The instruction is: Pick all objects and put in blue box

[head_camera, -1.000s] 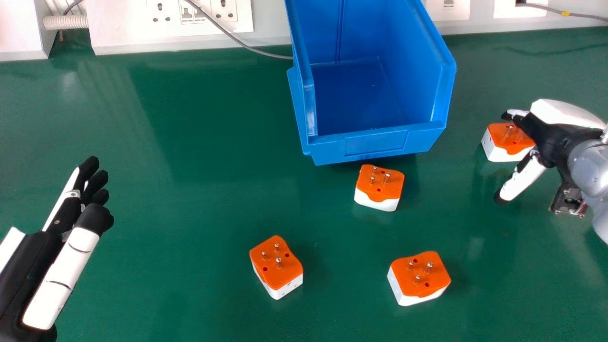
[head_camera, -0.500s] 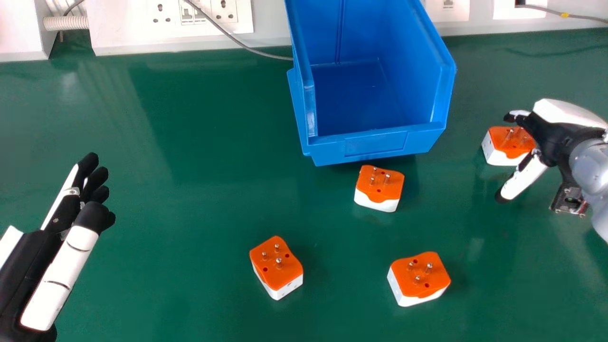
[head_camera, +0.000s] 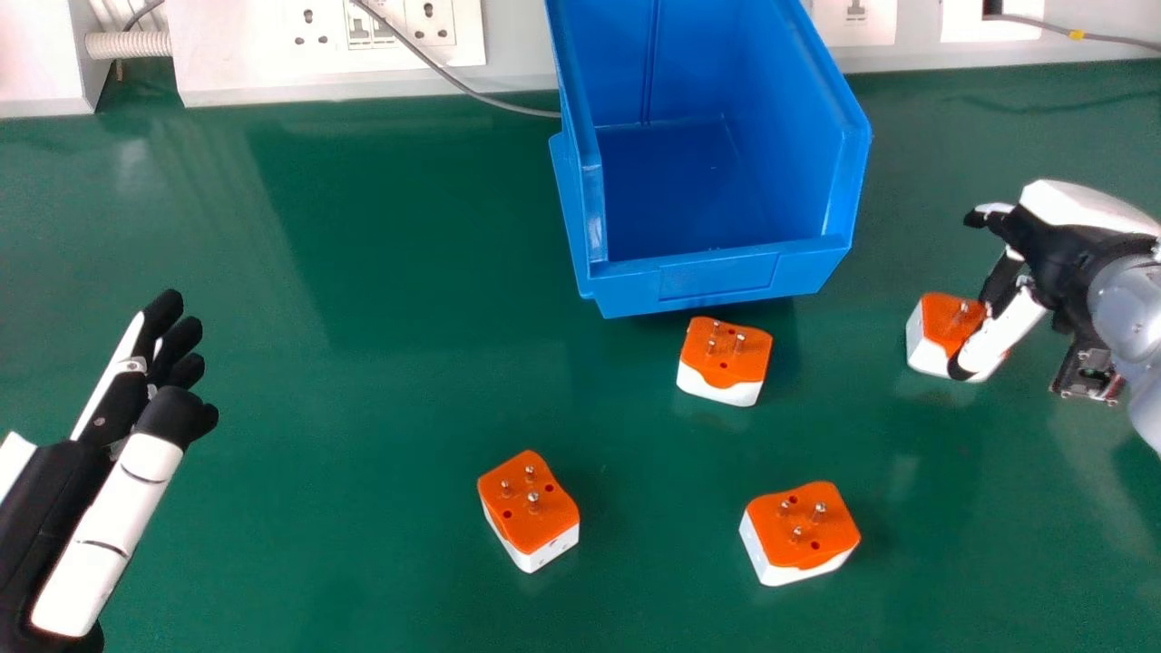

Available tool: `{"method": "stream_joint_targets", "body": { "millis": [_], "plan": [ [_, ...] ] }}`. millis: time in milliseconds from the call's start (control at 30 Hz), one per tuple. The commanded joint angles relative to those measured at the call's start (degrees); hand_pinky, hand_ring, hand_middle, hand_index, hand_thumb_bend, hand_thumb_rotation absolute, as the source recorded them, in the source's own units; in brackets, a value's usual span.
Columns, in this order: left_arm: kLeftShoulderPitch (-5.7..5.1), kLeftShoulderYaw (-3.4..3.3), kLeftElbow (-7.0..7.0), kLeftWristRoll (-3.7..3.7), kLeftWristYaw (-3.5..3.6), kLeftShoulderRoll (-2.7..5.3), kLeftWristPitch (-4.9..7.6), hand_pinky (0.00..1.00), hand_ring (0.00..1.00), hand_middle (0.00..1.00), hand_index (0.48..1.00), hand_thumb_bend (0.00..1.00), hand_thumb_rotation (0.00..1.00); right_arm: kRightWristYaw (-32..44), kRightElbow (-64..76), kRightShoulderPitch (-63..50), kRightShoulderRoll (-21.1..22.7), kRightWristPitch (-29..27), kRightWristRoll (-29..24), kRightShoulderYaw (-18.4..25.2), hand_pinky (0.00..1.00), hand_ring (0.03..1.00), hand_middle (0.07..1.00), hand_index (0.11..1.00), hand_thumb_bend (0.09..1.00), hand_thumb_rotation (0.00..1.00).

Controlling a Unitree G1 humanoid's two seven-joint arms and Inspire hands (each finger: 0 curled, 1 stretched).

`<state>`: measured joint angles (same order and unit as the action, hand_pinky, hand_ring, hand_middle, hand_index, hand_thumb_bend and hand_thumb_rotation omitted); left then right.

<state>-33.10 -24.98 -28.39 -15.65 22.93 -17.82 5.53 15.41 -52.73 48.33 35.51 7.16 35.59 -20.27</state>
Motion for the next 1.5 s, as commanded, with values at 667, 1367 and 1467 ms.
{"method": "stream_joint_targets", "body": {
  "millis": [667, 1367, 1467],
  "plan": [
    [-0.82, -0.99, -3.15, -0.37, -0.75, 0.20, -1.55, 0.93, 0.99, 1.00, 1.000, 0.71, 0.94, 0.36, 0.63, 0.32, -0.08, 0.91, -0.08, -0.47, 0.23, 0.421, 0.599, 0.906, 0.521, 0.00],
    [3.73, 2.31, -0.77, 3.95, -2.29, 0.76, -1.65, 0.93, 0.99, 1.00, 1.000, 0.72, 0.94, 1.33, 0.73, 1.64, 1.95, -2.28, 0.80, -0.87, 0.85, 0.940, 0.955, 0.947, 0.624, 0.00],
    [4.68, 2.88, -0.04, 4.40, -2.47, 0.73, -1.63, 0.93, 0.99, 1.00, 1.000, 0.72, 0.94, 1.55, 0.59, 1.96, 1.88, -2.20, 0.46, -0.50, 0.88, 0.956, 0.967, 0.952, 0.632, 0.00]
  ]
}}
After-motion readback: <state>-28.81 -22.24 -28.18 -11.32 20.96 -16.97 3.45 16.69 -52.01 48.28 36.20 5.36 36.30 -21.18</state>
